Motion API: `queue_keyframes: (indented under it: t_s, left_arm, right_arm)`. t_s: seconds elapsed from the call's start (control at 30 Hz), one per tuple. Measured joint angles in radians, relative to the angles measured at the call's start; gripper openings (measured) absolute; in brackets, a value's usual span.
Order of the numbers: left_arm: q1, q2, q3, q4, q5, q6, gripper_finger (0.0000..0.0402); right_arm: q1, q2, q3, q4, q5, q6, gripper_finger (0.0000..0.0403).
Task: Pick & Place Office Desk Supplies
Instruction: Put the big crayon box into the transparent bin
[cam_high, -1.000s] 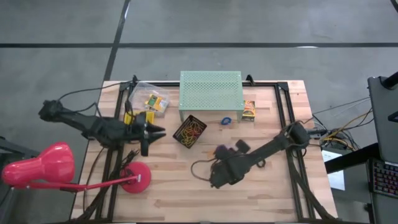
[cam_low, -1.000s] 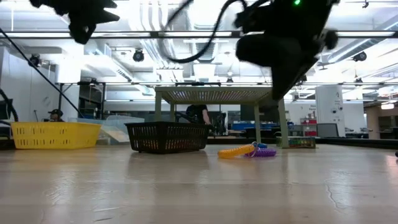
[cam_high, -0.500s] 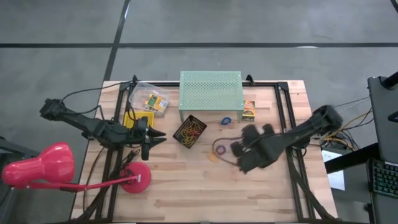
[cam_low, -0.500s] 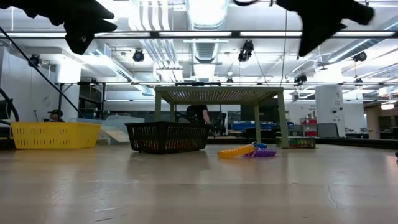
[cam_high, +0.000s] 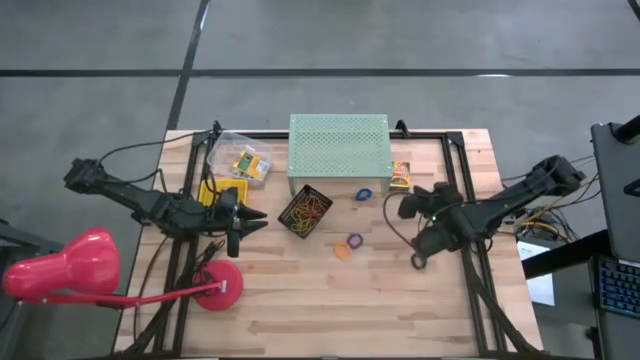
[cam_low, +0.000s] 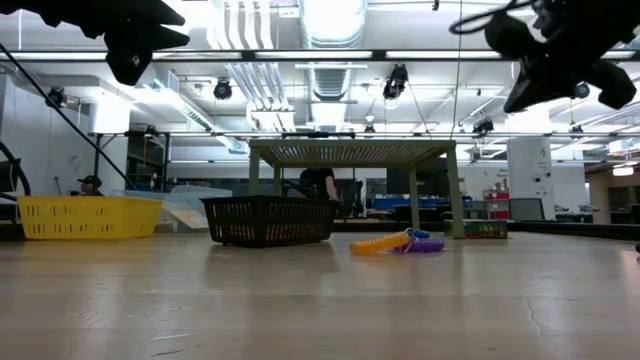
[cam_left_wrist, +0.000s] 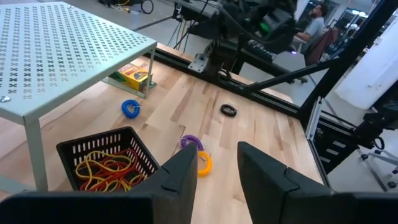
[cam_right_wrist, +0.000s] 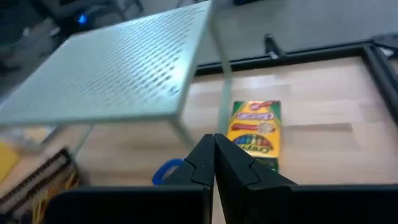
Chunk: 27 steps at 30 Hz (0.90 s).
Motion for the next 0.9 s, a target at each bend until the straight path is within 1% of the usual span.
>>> queue_keyframes:
  t_s: [0.13, 0.23, 0.3, 0.37, 0.43, 0.5, 0.57, 0.63, 0.7, 0.73, 0.83, 0.9]
  left_arm:
    - [0.000, 0.000, 0.000, 0.000, 0.000, 0.000, 0.0119]
    - [0.000, 0.000, 0.000, 0.000, 0.000, 0.001, 0.0119]
    - [0.000, 0.000, 0.000, 0.000, 0.000, 0.003, 0.0119]
    - [0.000, 0.000, 0.000, 0.000, 0.000, 0.003, 0.0119]
    - [0.000, 0.000, 0.000, 0.000, 0.000, 0.003, 0.0119]
    - [0.000, 0.000, 0.000, -0.001, 0.000, 0.003, 0.0119]
    - [0.000, 0.000, 0.000, -0.001, 0.000, 0.006, 0.0119]
    - [0.000, 0.000, 0.001, -0.001, 0.000, 0.034, 0.0119]
    - [0.001, 0.000, 0.001, 0.002, -0.001, 0.052, 0.0119]
    - [0.001, 0.000, 0.001, 0.008, -0.003, 0.054, 0.0119]
    - [0.001, 0.000, 0.001, 0.026, -0.003, 0.053, 0.0119]
    - [0.001, 0.000, 0.001, 0.026, -0.003, 0.054, 0.0119]
  right_arm:
    - [-0.057, -0.013, -0.046, 0.025, -0.007, -0.044, 0.0008]
    - [-0.099, -0.013, -0.055, 0.096, -0.061, -0.037, 0.0008]
    - [-0.121, -0.013, -0.056, 0.096, -0.051, -0.041, 0.0008]
    - [-0.143, -0.016, -0.058, 0.095, -0.011, -0.100, 0.0008]
    - [-0.160, -0.018, -0.057, 0.103, 0.006, -0.276, 0.0008]
    - [-0.169, -0.018, -0.050, 0.125, -0.029, -0.529, 0.0008]
    - [-0.176, -0.018, -0.032, 0.142, -0.124, -0.796, 0.0008]
    - [-0.193, -0.021, -0.010, 0.148, -0.256, -1.026, 0.0008]
    - [-0.225, -0.021, 0.008, 0.155, -0.372, -1.158, 0.0008]
    - [-0.245, -0.021, 0.010, 0.156, -0.404, -1.190, 0.0008]
    - [-0.313, -0.019, 0.005, 0.162, -0.428, -1.277, 0.0008]
    - [-0.351, -0.019, -0.004, 0.174, -0.427, -1.370, 0.0008]
